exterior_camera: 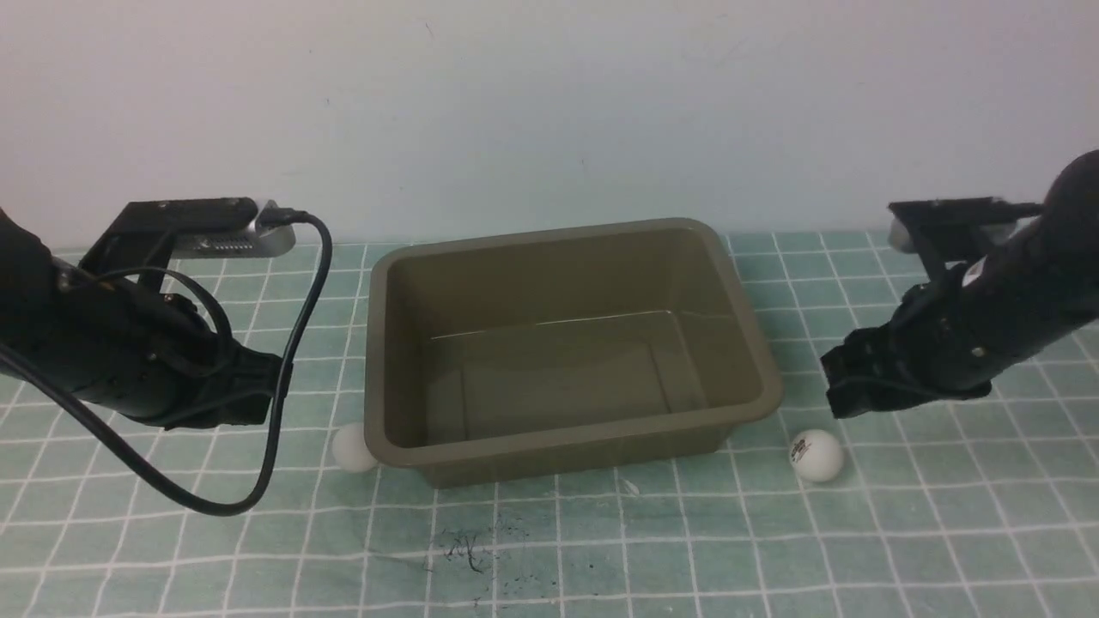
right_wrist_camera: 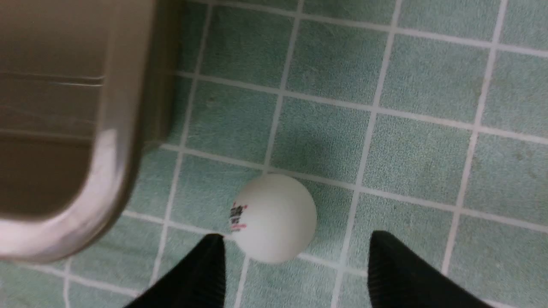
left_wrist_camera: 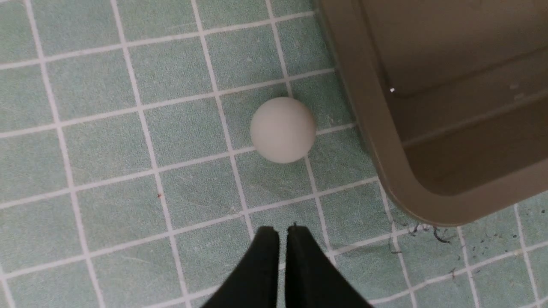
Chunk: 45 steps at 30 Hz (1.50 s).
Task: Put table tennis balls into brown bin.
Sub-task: 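Reach for and grasp a ping pong ball on the table, then release the ping pong ball into the bin and lift the gripper away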
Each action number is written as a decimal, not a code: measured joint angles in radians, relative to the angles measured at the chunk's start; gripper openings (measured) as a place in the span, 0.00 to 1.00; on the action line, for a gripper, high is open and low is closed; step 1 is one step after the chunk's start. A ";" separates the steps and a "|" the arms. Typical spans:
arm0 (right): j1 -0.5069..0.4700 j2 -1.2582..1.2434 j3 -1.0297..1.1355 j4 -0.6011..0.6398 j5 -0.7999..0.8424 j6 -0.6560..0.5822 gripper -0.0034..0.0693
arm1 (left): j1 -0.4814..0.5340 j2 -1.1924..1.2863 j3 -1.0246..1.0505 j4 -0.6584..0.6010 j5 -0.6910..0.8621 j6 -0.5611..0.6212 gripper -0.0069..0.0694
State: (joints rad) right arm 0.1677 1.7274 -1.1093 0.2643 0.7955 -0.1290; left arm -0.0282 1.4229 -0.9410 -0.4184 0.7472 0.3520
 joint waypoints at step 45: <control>0.245 0.113 -0.525 0.055 0.211 -0.009 0.91 | -0.117 0.335 -0.010 -0.012 -0.314 0.086 0.77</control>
State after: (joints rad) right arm 0.4128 1.8408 -1.6342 0.3195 1.0069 -0.1385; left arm -0.1454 1.7574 -0.9507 -0.4309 0.4333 0.4378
